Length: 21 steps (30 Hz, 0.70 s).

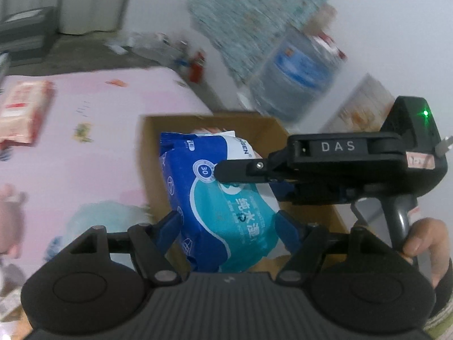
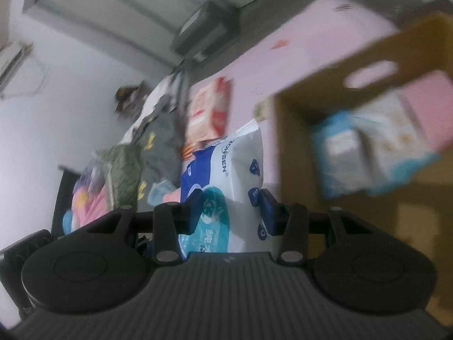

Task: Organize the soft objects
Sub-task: 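Carry the wipes pack with the right gripper into the cardboard box and release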

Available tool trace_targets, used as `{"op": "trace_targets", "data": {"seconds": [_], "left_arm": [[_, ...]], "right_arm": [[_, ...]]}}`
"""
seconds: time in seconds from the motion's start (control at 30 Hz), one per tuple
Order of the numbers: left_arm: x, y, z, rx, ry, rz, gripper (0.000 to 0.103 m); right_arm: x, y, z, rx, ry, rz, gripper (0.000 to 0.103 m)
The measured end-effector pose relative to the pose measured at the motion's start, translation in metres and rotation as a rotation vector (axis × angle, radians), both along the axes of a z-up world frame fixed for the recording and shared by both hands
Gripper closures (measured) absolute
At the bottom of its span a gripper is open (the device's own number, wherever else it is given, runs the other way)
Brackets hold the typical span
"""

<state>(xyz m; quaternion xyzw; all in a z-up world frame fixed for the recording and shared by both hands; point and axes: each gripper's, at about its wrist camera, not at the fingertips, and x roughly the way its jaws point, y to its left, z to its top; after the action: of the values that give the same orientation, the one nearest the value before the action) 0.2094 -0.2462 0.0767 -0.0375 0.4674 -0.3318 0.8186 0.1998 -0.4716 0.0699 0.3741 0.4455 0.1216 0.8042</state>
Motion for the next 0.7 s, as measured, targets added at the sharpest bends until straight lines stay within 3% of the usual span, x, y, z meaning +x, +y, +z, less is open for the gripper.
{"op": "trace_targets", "data": {"seconds": [0.17,0.33,0.43,0.53,0.7], "left_arm": [[-0.003,-0.047,-0.032,0.05,0.082,-0.101,0.031],[0.001,-0.046,-0.045,0.071,0.076,-0.104,0.032],[0.0,-0.031,-0.043,0.06,0.067,-0.086,0.032],[-0.003,-0.012,-0.036,0.039,0.041,-0.064,0.031],[-0.008,0.03,-0.026,0.02,0.004,-0.013,0.031]], "right_arm": [[-0.028,-0.052,-0.039,0.039,0.065,-0.099,0.061],[-0.028,-0.074,-0.105,0.081,0.197,-0.126,0.064],[-0.023,-0.071,-0.135,0.019,0.274,-0.128,0.064],[-0.025,-0.068,-0.144,-0.01,0.291,-0.138,0.064],[-0.037,-0.063,-0.125,-0.099,0.244,-0.138,0.063]]}}
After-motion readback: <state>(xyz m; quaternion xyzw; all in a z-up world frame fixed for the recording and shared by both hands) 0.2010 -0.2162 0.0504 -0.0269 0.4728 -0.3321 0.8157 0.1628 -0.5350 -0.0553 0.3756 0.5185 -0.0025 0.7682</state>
